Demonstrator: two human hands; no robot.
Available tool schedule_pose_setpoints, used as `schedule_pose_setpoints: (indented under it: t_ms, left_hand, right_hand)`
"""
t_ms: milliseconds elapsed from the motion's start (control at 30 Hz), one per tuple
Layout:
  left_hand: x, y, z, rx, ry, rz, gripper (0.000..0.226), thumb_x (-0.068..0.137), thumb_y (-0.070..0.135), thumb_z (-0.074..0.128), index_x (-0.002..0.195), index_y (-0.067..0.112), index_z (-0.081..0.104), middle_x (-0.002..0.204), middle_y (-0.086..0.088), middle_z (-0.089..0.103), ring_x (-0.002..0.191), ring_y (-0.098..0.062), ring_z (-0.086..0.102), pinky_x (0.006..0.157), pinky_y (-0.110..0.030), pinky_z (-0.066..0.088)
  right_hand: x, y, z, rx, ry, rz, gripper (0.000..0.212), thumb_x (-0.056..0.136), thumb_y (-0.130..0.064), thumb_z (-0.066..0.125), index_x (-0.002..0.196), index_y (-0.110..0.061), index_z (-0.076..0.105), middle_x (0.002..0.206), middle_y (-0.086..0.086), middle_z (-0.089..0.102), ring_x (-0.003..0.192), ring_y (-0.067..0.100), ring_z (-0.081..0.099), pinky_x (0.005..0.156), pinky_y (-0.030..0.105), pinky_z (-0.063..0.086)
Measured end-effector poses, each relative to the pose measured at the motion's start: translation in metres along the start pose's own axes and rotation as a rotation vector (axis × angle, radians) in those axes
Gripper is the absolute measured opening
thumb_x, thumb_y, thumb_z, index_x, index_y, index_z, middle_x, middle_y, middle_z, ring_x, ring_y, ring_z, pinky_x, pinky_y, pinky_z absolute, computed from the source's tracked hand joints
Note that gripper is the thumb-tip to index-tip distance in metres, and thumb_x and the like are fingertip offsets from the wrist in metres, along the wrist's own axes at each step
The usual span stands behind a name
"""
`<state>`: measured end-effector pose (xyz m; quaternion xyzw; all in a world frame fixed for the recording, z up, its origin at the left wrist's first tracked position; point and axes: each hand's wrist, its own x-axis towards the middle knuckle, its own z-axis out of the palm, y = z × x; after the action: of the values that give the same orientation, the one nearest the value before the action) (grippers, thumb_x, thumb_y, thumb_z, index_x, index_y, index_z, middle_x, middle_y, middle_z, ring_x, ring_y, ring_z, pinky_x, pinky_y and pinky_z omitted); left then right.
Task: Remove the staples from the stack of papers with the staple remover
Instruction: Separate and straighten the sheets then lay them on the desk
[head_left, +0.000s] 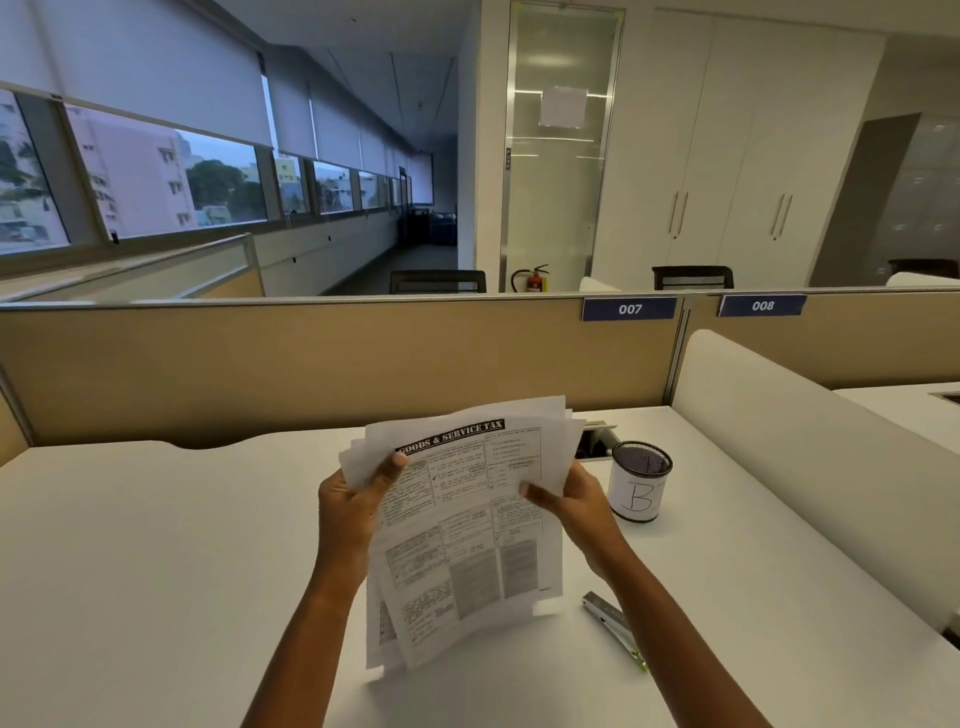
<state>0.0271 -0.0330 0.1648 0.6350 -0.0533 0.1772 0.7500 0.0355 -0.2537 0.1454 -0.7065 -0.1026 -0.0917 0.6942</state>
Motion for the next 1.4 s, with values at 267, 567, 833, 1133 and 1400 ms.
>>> schedule_pose_setpoints:
  t_ms: [267,567,833,1133,1400]
  left_hand:
    - [-0.02,-0.031,-0.017,0.162,-0.104,-0.164,0.085,0.029,0.084,0.057,0.087,0.022,0.061,0.081,-0.003,0.066,0.076,-0.025,0.064,0.058,-0.032,0.053]
    - [-0.023,-0.044,-0.018,0.056,0.023,-0.185,0.026,0.09,0.034,0.034,0.086,0.031,0.059,0.084,-0.003,0.067,0.077,-0.026,0.065,0.059,-0.034,0.053]
    - [-0.023,-0.046,-0.013,0.039,0.004,-0.234,0.03,0.09,0.04,0.029,0.089,0.032,0.058,0.086,-0.005,0.067,0.075,-0.025,0.066,0.055,-0.032,0.056]
    - [-0.027,-0.052,-0.011,0.006,-0.004,-0.323,0.04,0.09,0.047,0.021,0.087,0.035,0.06,0.084,-0.001,0.069,0.075,-0.022,0.067,0.056,-0.033,0.055]
    - [-0.03,-0.053,-0.012,0.017,0.02,-0.308,0.035,0.092,0.04,0.026,0.089,0.031,0.06,0.085,-0.006,0.067,0.078,-0.027,0.064,0.065,-0.038,0.053]
  right_hand:
    - [-0.011,0.027,0.003,0.022,0.074,0.095,0.015,0.086,-0.014,0.055,0.094,-0.024,0.063,0.093,-0.005,0.069,0.078,0.008,0.069,0.06,0.018,0.055]
    - [-0.021,0.047,0.0,-0.276,0.188,0.129,0.015,0.082,-0.008,0.062,0.096,-0.004,0.062,0.097,0.011,0.068,0.083,0.024,0.062,0.071,0.031,0.054]
    - [-0.021,0.047,-0.002,-0.205,0.41,0.101,0.007,0.081,-0.009,0.064,0.085,-0.013,0.061,0.086,0.006,0.066,0.075,0.02,0.063,0.067,0.026,0.052]
    - [-0.019,0.049,-0.008,-0.109,0.429,0.155,0.015,0.082,-0.007,0.062,0.071,-0.016,0.06,0.08,0.007,0.064,0.078,0.027,0.06,0.074,0.038,0.051]
    - [-0.013,0.045,-0.01,-0.07,0.393,0.211,0.01,0.085,-0.01,0.058,0.075,-0.009,0.058,0.079,0.013,0.064,0.067,0.023,0.058,0.059,0.027,0.047]
